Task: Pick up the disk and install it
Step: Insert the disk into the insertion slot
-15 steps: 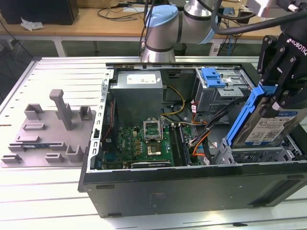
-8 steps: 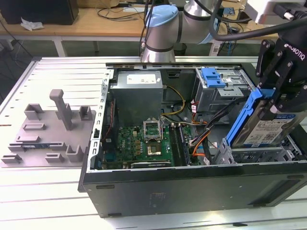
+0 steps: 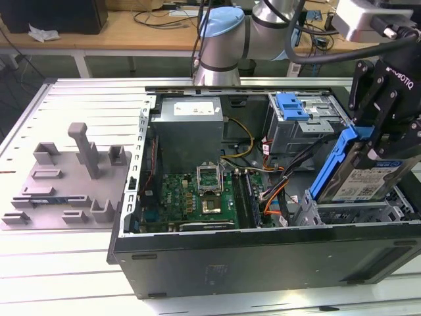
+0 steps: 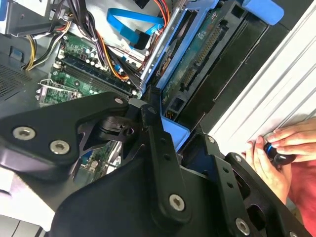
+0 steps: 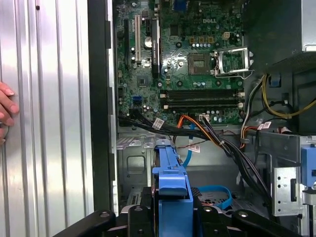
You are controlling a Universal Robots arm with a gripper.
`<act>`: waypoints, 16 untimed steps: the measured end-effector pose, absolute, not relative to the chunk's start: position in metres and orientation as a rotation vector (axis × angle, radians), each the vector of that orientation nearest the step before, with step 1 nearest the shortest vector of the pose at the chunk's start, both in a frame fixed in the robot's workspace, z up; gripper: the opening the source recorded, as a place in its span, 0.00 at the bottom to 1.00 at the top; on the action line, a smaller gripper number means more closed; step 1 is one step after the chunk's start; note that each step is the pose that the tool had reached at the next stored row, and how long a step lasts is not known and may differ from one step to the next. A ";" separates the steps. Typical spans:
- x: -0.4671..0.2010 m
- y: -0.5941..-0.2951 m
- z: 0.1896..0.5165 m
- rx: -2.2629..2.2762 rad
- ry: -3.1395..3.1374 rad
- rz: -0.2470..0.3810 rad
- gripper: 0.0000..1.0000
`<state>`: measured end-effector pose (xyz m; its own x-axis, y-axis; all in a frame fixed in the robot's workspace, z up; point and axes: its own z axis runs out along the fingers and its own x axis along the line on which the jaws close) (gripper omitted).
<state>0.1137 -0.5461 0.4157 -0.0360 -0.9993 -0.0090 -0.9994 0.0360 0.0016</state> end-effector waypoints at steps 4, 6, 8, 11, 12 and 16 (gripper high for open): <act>0.114 -0.546 0.412 -2.176 2.257 0.010 0.37; 0.114 -0.546 0.409 -2.175 2.257 0.009 0.37; 0.114 -0.546 0.407 -2.175 2.257 0.009 0.37; 0.113 -0.546 0.404 -2.174 2.256 0.007 0.37; 0.113 -0.546 0.403 -2.174 2.256 0.007 0.37; 0.113 -0.546 0.400 -2.173 2.256 0.006 0.37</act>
